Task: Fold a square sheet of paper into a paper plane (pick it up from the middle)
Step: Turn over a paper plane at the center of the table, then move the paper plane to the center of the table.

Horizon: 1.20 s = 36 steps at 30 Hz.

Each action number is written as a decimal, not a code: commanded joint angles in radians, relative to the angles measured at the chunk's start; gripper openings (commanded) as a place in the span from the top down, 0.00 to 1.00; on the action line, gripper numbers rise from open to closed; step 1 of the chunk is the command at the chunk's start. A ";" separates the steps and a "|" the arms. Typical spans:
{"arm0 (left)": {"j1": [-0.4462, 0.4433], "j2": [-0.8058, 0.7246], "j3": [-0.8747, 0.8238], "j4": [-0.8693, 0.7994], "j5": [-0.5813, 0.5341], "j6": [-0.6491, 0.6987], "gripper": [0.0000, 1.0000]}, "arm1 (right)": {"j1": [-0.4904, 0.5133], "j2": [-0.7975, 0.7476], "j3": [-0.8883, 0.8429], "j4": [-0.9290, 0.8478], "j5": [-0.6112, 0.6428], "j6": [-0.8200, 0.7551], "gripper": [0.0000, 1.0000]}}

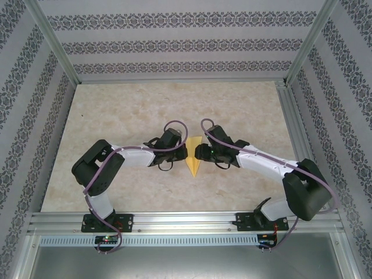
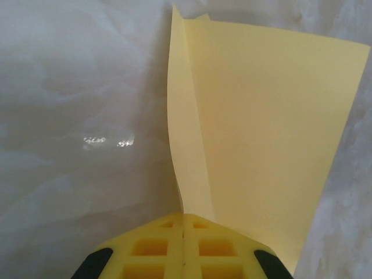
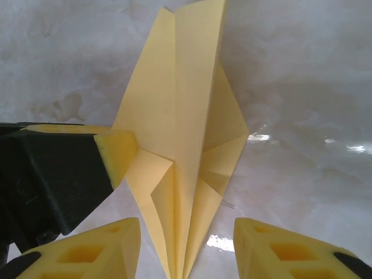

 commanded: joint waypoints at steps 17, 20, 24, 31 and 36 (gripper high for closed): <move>0.050 -0.075 -0.098 0.092 -0.038 -0.050 0.95 | 0.087 0.187 0.144 -0.074 0.038 -0.023 0.46; 0.051 -0.077 -0.099 0.097 -0.030 -0.048 0.94 | 0.099 0.210 0.165 -0.075 0.023 -0.031 0.49; 0.051 -0.074 -0.094 0.094 -0.023 -0.042 0.94 | 0.118 0.210 0.177 -0.065 0.019 -0.034 0.52; 0.052 -0.072 -0.092 0.087 -0.018 -0.038 0.93 | 0.124 0.151 0.172 -0.097 0.092 -0.021 0.53; 0.052 -0.069 -0.093 0.090 -0.018 -0.041 0.94 | 0.135 0.179 0.188 -0.093 0.060 -0.028 0.61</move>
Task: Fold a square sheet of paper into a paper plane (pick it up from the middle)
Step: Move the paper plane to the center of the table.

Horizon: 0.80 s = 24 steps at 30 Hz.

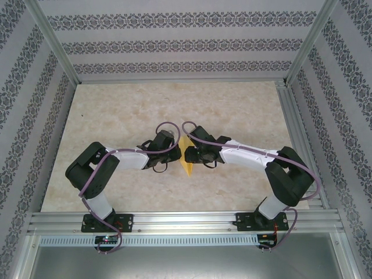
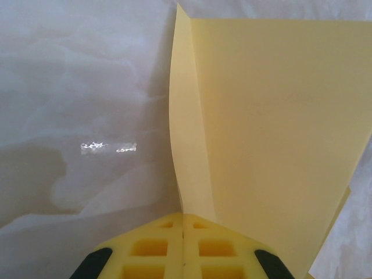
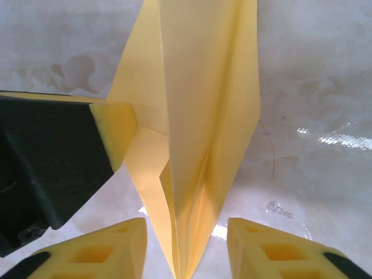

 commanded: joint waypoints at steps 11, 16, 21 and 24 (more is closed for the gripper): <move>0.010 -0.019 -0.007 0.038 0.011 -0.007 0.93 | 0.022 0.110 0.065 0.018 -0.029 -0.001 0.62; 0.010 -0.019 -0.012 0.041 0.012 -0.011 0.92 | 0.021 0.136 0.074 0.029 -0.031 0.000 0.66; 0.015 -0.034 -0.014 0.032 0.012 -0.023 0.87 | 0.023 0.169 0.093 0.009 0.013 0.014 0.72; 0.030 -0.065 -0.027 0.025 0.014 -0.041 0.79 | 0.024 0.183 0.102 -0.005 0.041 0.019 0.75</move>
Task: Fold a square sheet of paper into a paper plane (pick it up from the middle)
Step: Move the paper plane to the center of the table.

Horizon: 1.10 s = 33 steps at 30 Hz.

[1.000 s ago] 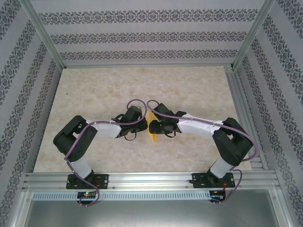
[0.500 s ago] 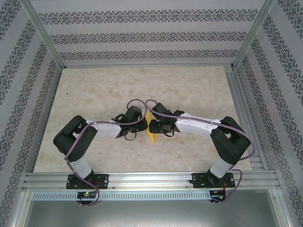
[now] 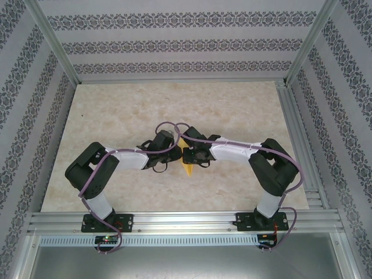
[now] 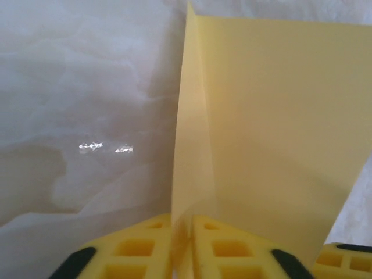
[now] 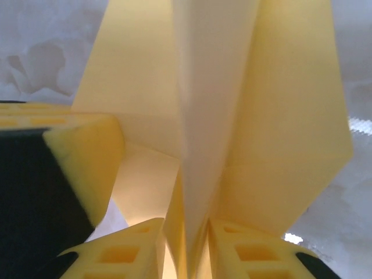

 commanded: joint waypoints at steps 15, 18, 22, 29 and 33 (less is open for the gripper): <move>0.160 -0.266 -0.085 -0.167 -0.050 -0.027 0.54 | 0.067 0.065 0.073 -0.050 0.204 0.027 0.70; 0.175 -0.286 -0.080 -0.227 -0.080 -0.019 0.47 | 0.076 0.075 0.080 -0.061 0.229 0.031 0.71; 0.196 -0.306 -0.060 -0.333 -0.141 -0.015 0.33 | 0.091 0.085 0.096 -0.074 0.263 0.020 0.76; 0.225 -0.322 -0.035 -0.443 -0.207 0.006 0.16 | 0.111 0.102 0.110 -0.082 0.311 -0.006 0.80; 0.234 -0.338 -0.031 -0.465 -0.227 0.016 0.11 | 0.125 0.117 0.101 -0.057 0.321 -0.015 0.76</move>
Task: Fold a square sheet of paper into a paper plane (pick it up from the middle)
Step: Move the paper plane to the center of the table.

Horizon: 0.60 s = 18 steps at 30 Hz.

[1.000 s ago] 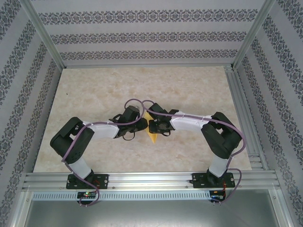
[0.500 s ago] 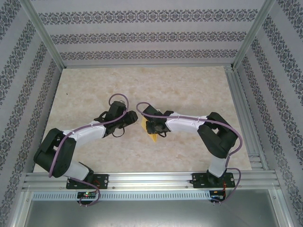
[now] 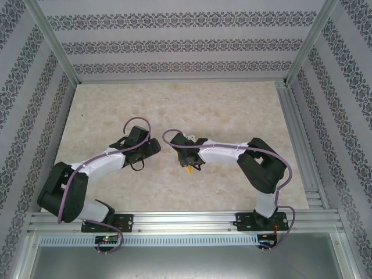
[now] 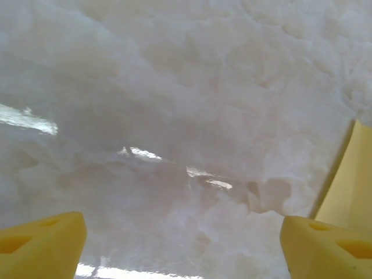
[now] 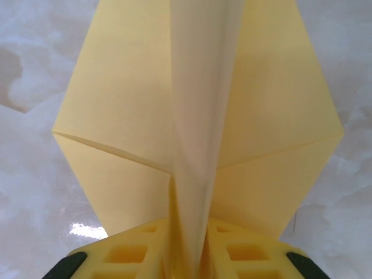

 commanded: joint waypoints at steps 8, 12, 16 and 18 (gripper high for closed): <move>0.022 -0.048 0.037 -0.089 -0.062 0.035 0.07 | 0.037 0.046 -0.003 0.032 0.054 0.001 0.78; 0.023 -0.055 0.041 -0.105 -0.069 0.041 0.05 | 0.030 -0.002 0.009 0.014 0.079 -0.001 0.81; 0.026 -0.068 0.049 -0.134 -0.087 0.052 0.03 | -0.009 -0.086 0.016 0.013 0.081 -0.026 0.90; 0.029 -0.080 0.050 -0.145 -0.093 0.058 0.01 | -0.042 -0.109 0.025 0.006 0.072 -0.049 0.90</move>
